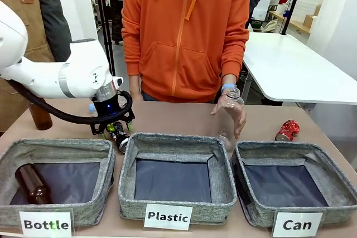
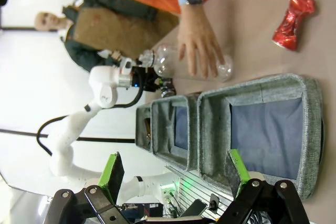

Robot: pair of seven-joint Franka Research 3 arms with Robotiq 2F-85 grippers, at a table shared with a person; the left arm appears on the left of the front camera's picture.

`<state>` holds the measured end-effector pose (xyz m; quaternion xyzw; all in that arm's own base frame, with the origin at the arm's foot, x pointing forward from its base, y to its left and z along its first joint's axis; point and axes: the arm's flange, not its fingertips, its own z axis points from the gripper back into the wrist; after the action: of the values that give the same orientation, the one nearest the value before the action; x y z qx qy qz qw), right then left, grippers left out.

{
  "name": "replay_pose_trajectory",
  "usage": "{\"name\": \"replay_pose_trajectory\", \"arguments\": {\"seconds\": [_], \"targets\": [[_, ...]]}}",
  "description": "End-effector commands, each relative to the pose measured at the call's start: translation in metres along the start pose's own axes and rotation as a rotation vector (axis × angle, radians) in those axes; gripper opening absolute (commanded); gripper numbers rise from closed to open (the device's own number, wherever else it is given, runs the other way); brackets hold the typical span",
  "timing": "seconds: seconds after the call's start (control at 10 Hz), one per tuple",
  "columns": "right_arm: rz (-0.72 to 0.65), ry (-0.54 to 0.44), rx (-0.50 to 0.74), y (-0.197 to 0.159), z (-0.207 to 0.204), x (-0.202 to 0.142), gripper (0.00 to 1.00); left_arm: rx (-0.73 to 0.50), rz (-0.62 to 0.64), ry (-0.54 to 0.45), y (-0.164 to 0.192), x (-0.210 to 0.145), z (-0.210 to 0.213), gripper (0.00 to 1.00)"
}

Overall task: Sort the can waste into the basket.
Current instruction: Pick up the can waste from the table and place it in the right Fabric basket.

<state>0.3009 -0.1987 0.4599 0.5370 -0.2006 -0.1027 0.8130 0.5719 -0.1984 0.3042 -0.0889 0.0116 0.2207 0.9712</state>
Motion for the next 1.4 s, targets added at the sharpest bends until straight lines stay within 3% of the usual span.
{"name": "replay_pose_trajectory", "arguments": {"seconds": [0.0, 0.1, 0.2, 0.3, 0.4, 0.6, 0.7, 0.9, 1.3], "targets": [[0.024, -0.011, 0.021, 0.0, 0.0, 0.003, 1.0, 0.022, 0.015, -0.031, -0.007, 0.002, -0.002, 1.0], [0.024, -0.011, 0.021, 0.0, 0.0, 0.003, 1.0, 0.031, 0.022, -0.013, -0.008, 0.004, -0.003, 1.0], [0.024, -0.011, 0.021, 0.0, 0.0, 0.003, 1.0, 0.042, 0.026, -0.015, -0.008, 0.003, -0.003, 0.43], [0.024, -0.011, 0.021, 0.0, 0.0, 0.003, 1.0, 0.035, 0.031, -0.008, -0.008, 0.004, -0.002, 0.41], [0.024, -0.011, 0.021, 0.0, 0.0, 0.003, 1.0, 0.03, 0.03, -0.008, -0.008, 0.003, -0.001, 0.0], [0.024, -0.011, 0.021, 0.0, 0.0, 0.003, 1.0, 0.02, 0.024, -0.008, -0.007, 0.003, 0.002, 0.0], [0.024, -0.011, 0.021, 0.0, 0.0, 0.003, 1.0, 0.016, 0.026, -0.011, -0.006, 0.003, 0.003, 0.14], [0.024, -0.011, 0.021, 0.0, 0.0, 0.003, 1.0, -0.004, 0.026, -0.004, -0.004, 0.003, 0.008, 0.0], [0.024, -0.011, 0.021, 0.0, 0.0, 0.003, 1.0, -0.109, 0.028, 0.023, 0.013, 0.009, 0.044, 0.0]]}}
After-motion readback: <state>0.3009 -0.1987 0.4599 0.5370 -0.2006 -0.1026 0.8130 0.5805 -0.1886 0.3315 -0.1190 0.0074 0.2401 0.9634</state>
